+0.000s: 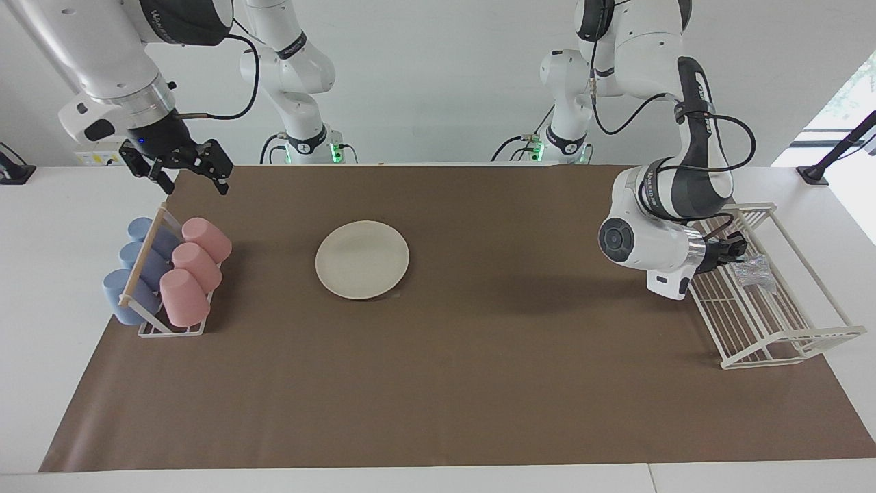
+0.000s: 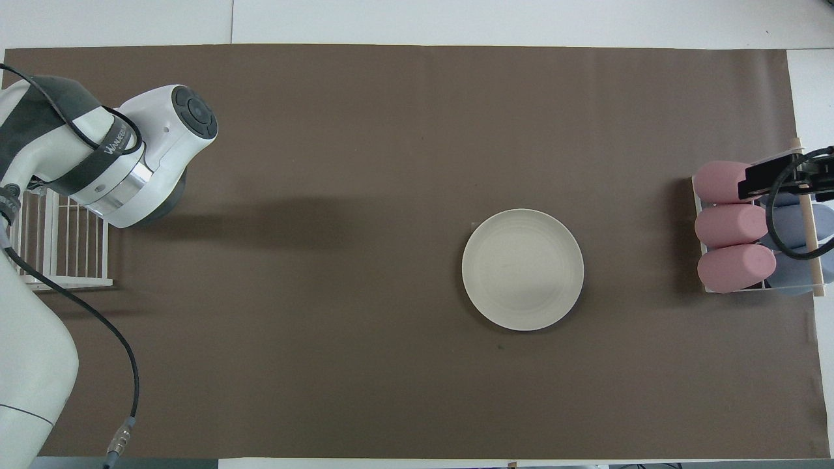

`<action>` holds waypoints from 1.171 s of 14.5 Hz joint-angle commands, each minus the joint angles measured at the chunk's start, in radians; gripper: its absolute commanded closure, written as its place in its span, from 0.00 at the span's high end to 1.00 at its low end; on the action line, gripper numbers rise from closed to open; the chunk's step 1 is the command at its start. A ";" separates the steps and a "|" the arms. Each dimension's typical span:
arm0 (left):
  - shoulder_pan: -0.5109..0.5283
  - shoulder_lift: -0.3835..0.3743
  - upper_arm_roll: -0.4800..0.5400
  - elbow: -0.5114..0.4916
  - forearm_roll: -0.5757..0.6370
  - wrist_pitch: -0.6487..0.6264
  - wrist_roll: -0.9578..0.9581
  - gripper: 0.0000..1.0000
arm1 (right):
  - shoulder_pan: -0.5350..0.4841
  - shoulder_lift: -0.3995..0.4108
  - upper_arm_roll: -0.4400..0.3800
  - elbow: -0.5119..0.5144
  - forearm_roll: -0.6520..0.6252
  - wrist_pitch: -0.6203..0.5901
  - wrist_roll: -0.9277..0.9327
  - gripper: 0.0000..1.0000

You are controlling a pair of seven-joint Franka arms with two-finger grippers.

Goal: Wipe plate with sponge

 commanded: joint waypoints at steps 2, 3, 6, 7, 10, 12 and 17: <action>0.018 0.006 -0.005 0.012 -0.025 0.032 -0.011 0.00 | -0.002 0.005 -0.003 0.013 -0.004 -0.019 0.013 1.00; 0.024 0.006 -0.005 0.012 -0.025 0.035 -0.011 0.00 | -0.002 0.005 -0.003 0.013 -0.005 -0.019 0.013 1.00; 0.027 0.005 -0.005 0.009 -0.023 0.049 -0.010 0.03 | -0.001 0.004 -0.003 0.008 -0.005 -0.024 0.013 1.00; 0.030 0.005 -0.005 0.009 -0.025 0.051 -0.008 0.27 | 0.001 0.004 -0.003 0.008 -0.005 -0.024 0.012 1.00; 0.033 0.006 -0.005 0.009 -0.026 0.055 -0.008 1.00 | -0.001 0.004 -0.003 0.008 -0.007 -0.025 0.009 1.00; 0.032 0.005 -0.005 0.012 -0.045 0.057 -0.010 1.00 | 0.002 0.004 -0.003 0.007 -0.008 -0.025 0.007 1.00; 0.033 0.003 -0.005 0.012 -0.048 0.057 -0.008 1.00 | 0.007 0.004 -0.003 0.007 -0.008 -0.025 0.007 1.00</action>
